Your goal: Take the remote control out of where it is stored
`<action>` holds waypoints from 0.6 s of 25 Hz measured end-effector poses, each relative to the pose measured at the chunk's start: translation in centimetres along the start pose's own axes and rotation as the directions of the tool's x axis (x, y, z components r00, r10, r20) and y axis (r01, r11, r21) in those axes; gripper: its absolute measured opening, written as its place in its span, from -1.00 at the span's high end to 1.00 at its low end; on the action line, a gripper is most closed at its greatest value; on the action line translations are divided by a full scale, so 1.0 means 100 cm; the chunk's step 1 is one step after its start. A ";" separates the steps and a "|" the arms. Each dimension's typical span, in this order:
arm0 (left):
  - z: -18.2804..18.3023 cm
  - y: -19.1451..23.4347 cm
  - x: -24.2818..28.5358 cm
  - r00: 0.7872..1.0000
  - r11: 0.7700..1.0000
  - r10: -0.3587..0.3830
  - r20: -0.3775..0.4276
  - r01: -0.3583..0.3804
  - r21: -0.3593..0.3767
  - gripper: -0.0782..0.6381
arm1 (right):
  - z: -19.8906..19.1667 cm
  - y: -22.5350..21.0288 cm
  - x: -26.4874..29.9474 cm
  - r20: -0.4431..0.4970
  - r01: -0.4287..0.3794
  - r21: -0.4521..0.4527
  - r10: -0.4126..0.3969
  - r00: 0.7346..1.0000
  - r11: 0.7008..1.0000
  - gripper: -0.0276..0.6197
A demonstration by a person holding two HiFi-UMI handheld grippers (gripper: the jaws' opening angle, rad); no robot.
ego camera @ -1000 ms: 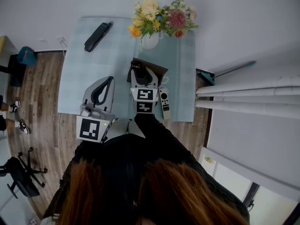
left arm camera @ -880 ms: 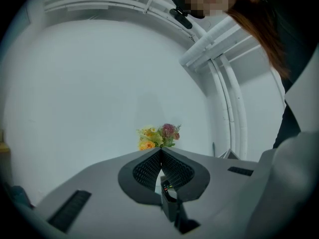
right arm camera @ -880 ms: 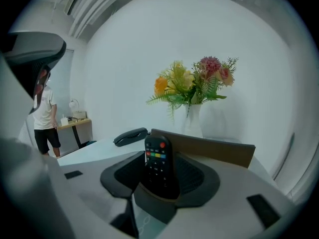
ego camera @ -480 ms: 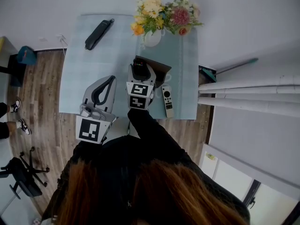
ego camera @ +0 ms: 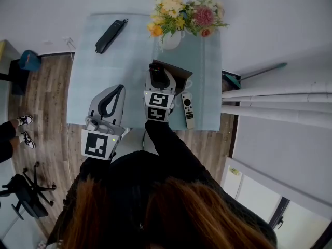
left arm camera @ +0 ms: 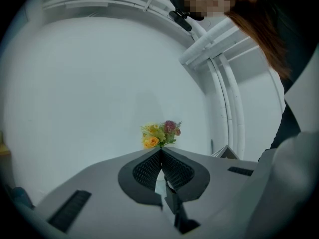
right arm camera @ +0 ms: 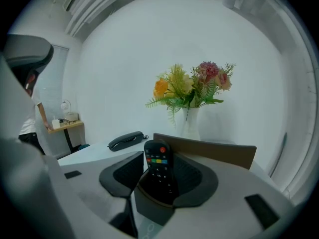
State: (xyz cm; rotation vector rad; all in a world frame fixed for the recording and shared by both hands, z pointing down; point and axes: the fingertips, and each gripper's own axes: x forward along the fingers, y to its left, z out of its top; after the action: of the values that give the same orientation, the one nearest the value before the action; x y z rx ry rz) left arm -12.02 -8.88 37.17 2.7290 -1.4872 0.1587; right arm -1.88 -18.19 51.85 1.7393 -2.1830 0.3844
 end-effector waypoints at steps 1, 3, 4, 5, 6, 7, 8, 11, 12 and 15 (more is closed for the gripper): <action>-0.001 0.000 -0.001 1.000 1.000 -0.001 -0.001 0.001 0.000 0.77 | 0.001 0.001 -0.002 0.003 -0.019 -0.013 0.019 1.000 1.000 0.32; -0.001 -0.002 -0.001 1.000 1.000 -0.003 0.000 0.003 -0.004 0.77 | 0.006 0.001 -0.004 0.014 -0.057 -0.051 0.058 0.998 0.997 0.35; -0.001 -0.002 -0.001 1.000 1.000 -0.004 0.002 0.004 -0.007 0.77 | 0.009 0.001 -0.004 0.021 -0.075 -0.074 0.077 0.997 0.994 0.36; -0.001 -0.004 -0.001 1.000 1.000 -0.005 0.004 0.005 -0.009 0.77 | 0.012 0.002 -0.004 0.026 -0.090 -0.098 0.093 0.995 0.991 0.37; -0.001 -0.005 -0.001 1.000 1.000 -0.006 0.005 0.007 -0.010 0.77 | 0.015 0.002 -0.003 0.025 -0.101 -0.122 0.104 0.994 0.987 0.37; -0.001 -0.005 -0.001 1.000 1.000 -0.008 0.006 0.008 -0.011 0.77 | 0.016 0.002 -0.003 0.018 -0.105 -0.145 0.109 0.994 0.984 0.38; 0.000 -0.006 -0.001 1.000 1.000 -0.009 0.006 0.009 -0.011 0.77 | 0.017 0.001 -0.002 0.010 -0.105 -0.165 0.108 0.994 0.981 0.42; 0.000 -0.006 0.000 1.000 1.000 -0.007 0.007 0.007 -0.012 0.77 | 0.016 -0.002 -0.003 -0.005 -0.112 -0.197 0.113 0.994 0.974 0.56; 0.000 -0.005 -0.001 1.000 1.000 -0.005 0.007 0.005 -0.013 0.77 | 0.016 -0.002 -0.004 -0.008 -0.121 -0.199 0.122 0.992 0.972 0.58; 0.001 -0.004 -0.001 1.000 1.000 0.000 0.009 0.000 -0.014 0.77 | 0.015 -0.001 -0.009 -0.013 -0.169 -0.205 0.170 0.985 0.964 0.64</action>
State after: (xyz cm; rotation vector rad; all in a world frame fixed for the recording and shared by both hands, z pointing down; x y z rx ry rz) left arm -11.72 -8.60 37.07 2.7225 -1.4841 0.1358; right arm -1.73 -18.02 50.14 1.4517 -2.2920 0.1863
